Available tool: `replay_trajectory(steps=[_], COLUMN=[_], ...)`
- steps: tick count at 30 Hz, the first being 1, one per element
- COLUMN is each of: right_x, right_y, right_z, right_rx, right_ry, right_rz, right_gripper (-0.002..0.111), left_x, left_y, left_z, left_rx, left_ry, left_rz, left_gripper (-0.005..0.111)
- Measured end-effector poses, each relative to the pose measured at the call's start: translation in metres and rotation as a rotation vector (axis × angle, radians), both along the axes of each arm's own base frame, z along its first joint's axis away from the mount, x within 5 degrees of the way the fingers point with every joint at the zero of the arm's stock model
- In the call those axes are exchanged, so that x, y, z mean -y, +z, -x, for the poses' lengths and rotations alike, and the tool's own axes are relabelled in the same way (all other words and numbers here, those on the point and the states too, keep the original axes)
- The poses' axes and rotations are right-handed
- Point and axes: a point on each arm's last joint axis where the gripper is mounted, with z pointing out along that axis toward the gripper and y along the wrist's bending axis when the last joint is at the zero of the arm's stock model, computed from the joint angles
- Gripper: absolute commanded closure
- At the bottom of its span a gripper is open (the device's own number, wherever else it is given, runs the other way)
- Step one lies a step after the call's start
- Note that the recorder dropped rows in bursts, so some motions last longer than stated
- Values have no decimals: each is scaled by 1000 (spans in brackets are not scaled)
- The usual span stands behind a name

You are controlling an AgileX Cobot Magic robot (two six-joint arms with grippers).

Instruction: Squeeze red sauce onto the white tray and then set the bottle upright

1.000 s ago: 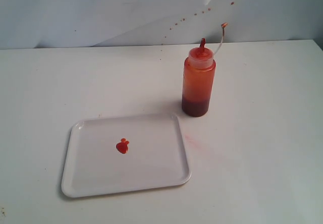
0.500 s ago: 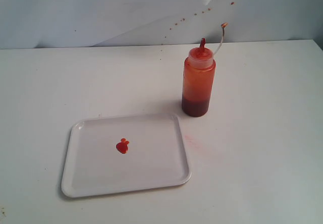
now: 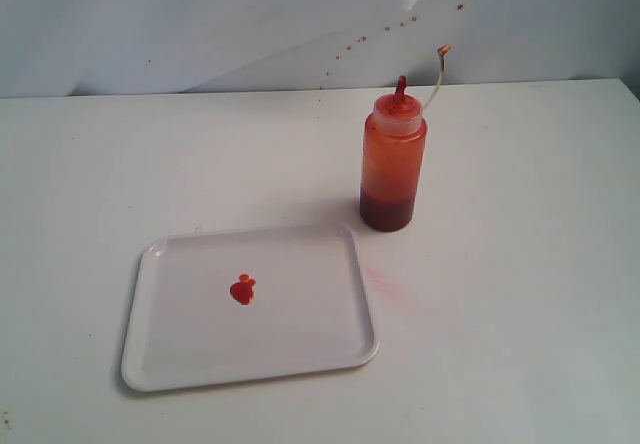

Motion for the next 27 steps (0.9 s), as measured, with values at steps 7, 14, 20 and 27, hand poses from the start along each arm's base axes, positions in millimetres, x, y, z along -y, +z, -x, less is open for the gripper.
replay_trajectory(steps=[7, 14, 20, 27], right_x=[2, 3, 5, 2], right_y=[-10, -11, -12, -12], right_z=[0, 0, 0, 0], right_rx=[-64, -76, -79, -80], right_ry=[-36, -72, -119, -84], right_rz=[-41, -83, -110, -91], right_gripper=[108, 108, 108, 108], left_x=[0, 0, 0, 0], left_y=[0, 0, 0, 0], left_z=[0, 0, 0, 0], left_rx=[0, 0, 0, 0], left_ry=[0, 0, 0, 0], left_rz=[0, 0, 0, 0], left_gripper=[104, 104, 104, 104])
